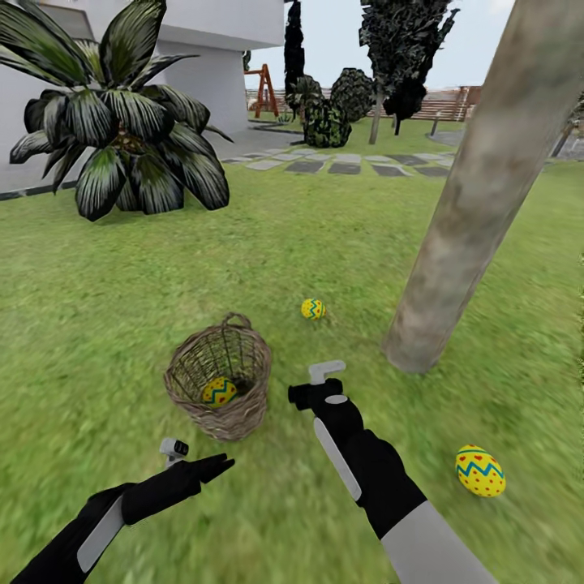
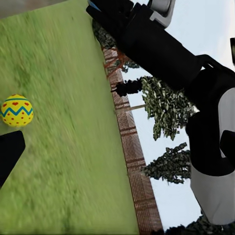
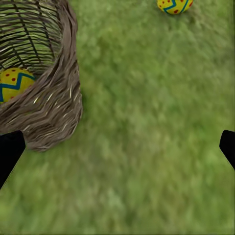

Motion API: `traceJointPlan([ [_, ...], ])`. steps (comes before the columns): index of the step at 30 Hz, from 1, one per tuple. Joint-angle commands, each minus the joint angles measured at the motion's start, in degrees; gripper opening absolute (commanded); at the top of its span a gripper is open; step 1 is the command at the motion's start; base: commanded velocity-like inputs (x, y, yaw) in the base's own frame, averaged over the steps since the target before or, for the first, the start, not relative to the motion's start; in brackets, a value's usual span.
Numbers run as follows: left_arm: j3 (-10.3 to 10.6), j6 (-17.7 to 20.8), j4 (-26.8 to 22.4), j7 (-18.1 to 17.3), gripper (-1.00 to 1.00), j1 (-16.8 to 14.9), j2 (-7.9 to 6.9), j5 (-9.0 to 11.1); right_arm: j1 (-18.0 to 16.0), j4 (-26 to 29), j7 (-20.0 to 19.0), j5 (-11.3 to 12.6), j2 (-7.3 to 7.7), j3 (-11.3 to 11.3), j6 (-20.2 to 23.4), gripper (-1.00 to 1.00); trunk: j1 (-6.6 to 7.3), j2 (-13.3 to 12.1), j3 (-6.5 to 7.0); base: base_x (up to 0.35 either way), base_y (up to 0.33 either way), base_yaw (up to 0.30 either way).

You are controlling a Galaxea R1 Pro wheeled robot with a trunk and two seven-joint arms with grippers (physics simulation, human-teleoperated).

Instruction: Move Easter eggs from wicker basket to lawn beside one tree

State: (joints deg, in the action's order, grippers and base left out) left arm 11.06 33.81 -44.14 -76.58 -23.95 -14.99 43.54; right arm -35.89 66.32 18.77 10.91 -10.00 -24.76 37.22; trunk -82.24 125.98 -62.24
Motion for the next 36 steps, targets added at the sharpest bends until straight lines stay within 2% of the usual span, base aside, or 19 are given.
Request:
traceJointPlan([
  [1, 0.3, 0.6, 0.0, 0.0, 1.00, 0.0, -0.07, 0.5, -0.1, 0.0, 0.6, 0.6, 0.00, -0.1, 0.2, 1.00, 0.01, 0.0, 0.03, 0.000, 0.299, -0.168],
  [9, 0.3, 0.6, 0.0, 0.0, 1.00, 0.0, -0.04, 0.4, 0.0, 0.0, 0.6, 0.6, 0.00, -0.1, 0.1, 1.00, 0.01, 0.0, 0.66, 0.000, 0.299, -0.128],
  [29, 0.3, 0.6, 0.1, 0.1, 1.00, 0.0, -0.04, 0.1, 0.0, 0.1, 0.6, 0.7, 0.00, -0.1, 0.2, 1.00, 0.01, 0.0, 2.51, 0.000, 0.299, -0.008],
  [36, 0.3, 0.6, 0.1, 0.2, 1.00, 0.0, -0.04, 0.1, 0.0, 0.0, 0.6, 0.7, 0.00, -0.1, 0.2, 1.00, 0.01, 0.0, 3.06, 0.000, 0.299, -0.173],
])
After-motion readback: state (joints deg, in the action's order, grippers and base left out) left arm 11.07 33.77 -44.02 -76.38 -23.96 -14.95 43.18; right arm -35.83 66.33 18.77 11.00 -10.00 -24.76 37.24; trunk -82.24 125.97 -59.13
